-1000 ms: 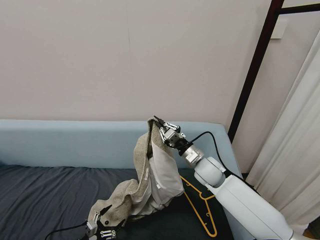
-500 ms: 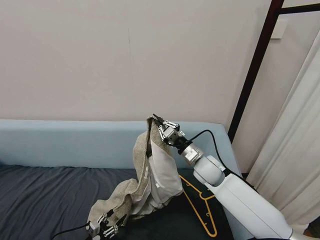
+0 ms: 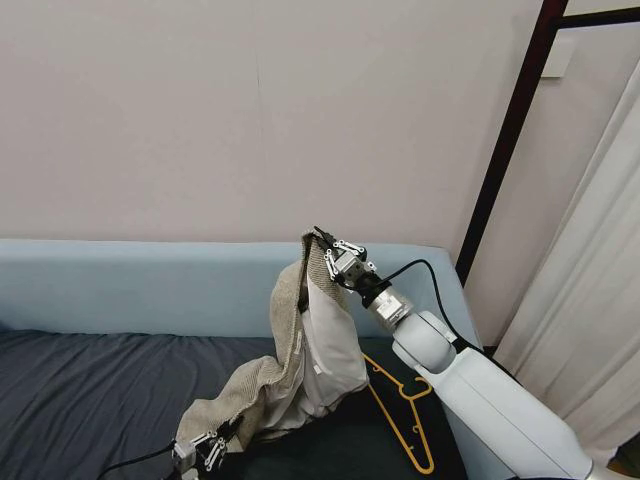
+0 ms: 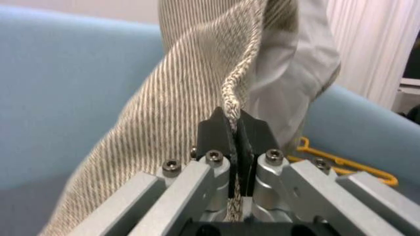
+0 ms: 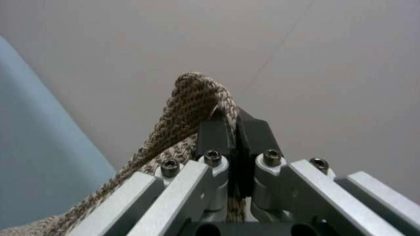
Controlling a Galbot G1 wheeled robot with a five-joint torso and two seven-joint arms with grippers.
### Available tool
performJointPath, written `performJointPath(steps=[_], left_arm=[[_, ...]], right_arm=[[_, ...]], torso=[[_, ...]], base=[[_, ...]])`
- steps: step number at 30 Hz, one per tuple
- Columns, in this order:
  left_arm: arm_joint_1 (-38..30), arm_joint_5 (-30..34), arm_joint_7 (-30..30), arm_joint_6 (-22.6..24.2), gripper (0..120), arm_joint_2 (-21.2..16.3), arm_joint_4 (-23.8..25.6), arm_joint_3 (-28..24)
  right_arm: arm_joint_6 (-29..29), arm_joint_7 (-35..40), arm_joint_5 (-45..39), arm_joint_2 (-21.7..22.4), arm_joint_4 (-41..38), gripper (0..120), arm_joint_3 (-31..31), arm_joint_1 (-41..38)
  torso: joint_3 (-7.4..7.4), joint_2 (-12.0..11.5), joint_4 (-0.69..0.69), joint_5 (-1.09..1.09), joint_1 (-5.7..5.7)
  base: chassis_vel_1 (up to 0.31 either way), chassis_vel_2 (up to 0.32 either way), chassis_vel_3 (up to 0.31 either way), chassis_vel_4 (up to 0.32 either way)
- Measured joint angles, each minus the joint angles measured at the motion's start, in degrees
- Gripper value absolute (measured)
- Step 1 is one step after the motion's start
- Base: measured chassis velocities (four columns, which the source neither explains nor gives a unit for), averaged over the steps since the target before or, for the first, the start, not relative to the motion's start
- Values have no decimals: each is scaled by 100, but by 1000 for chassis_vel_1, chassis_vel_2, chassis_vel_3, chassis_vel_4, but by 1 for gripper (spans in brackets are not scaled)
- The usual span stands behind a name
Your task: Pick up the clothes from the sofa and hang them on the clothes hanger.
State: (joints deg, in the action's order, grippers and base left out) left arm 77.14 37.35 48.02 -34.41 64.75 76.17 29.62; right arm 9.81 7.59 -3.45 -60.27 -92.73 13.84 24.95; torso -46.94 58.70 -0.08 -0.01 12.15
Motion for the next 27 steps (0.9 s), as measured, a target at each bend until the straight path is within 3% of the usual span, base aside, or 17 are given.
performJointPath(steps=[2, 5, 6, 8, 9, 11, 14, 15, 20, 24, 27], left_arm=[[189, 253, -235, -33, 0, -141, 581, 158], [261, 369, -367, -27, 0, -228, 861, 256], [462, 617, -761, 69, 0, -539, 1645, 620], [592, 804, -1162, 208, 0, -856, 2310, 987], [592, 804, -1162, 208, 0, -856, 2310, 987], [689, 948, -1593, 373, 0, -1163, 2872, 1331], [836, 1346, -2471, 852, 0, -1851, 3711, 2077], [836, 1346, -2471, 852, 0, -1851, 3711, 2077], [820, 2079, -3660, 1652, 0, -2878, 4104, 3183], [783, 2166, -4203, 2131, 0, -3185, 4108, 3648], [1011, 1860, -4380, 2281, 0, -3169, 4109, 3715]], right_arm=[[-407, 282, -168, 89, -121, 0, -24, -21], [-558, 384, -337, 129, -201, 0, -29, -54], [-892, 549, -878, 244, -457, 0, -62, -160], [-1117, 577, -1313, 372, -716, 0, -94, -259], [-1117, 577, -1313, 372, -716, 0, -94, -259], [-1300, 559, -1641, 500, -926, 0, -135, -331], [-1868, 533, -2591, 813, -1373, 0, -210, -620], [-1868, 533, -2591, 813, -1373, 0, -210, -620], [-2410, 823, -3313, 896, -1521, 0, -457, -1318], [-2623, 913, -3287, 981, -1665, 0, -782, -1431], [-2863, 998, -3206, 1181, -1899, 0, -873, -1259]], torso=[[0, 0, 0, -1, 0], [0, 0, -1, 0, 0], [1, 0, -1, 0, 0], [0, 0, 1, 0, 0], [0, 0, 1, 0, 0], [1, 0, 0, 1, 0], [1, 0, -3, 2, -1], [1, 0, -3, 2, -1], [1, 0, 1, -1, 0], [1, 0, -1, 3, 0], [2, 1, -1, 2, -1]], base=[[0, 0, 0, 0], [0, 0, 0, 0], [0, 0, 0, 0], [0, 0, 0, 0], [0, 0, 0, 0], [0, 0, 0, 0], [0, 0, 0, 0], [0, 0, 0, 0], [0, 0, 0, 0], [0, 0, 0, 0], [0, 0, 0, 0]])
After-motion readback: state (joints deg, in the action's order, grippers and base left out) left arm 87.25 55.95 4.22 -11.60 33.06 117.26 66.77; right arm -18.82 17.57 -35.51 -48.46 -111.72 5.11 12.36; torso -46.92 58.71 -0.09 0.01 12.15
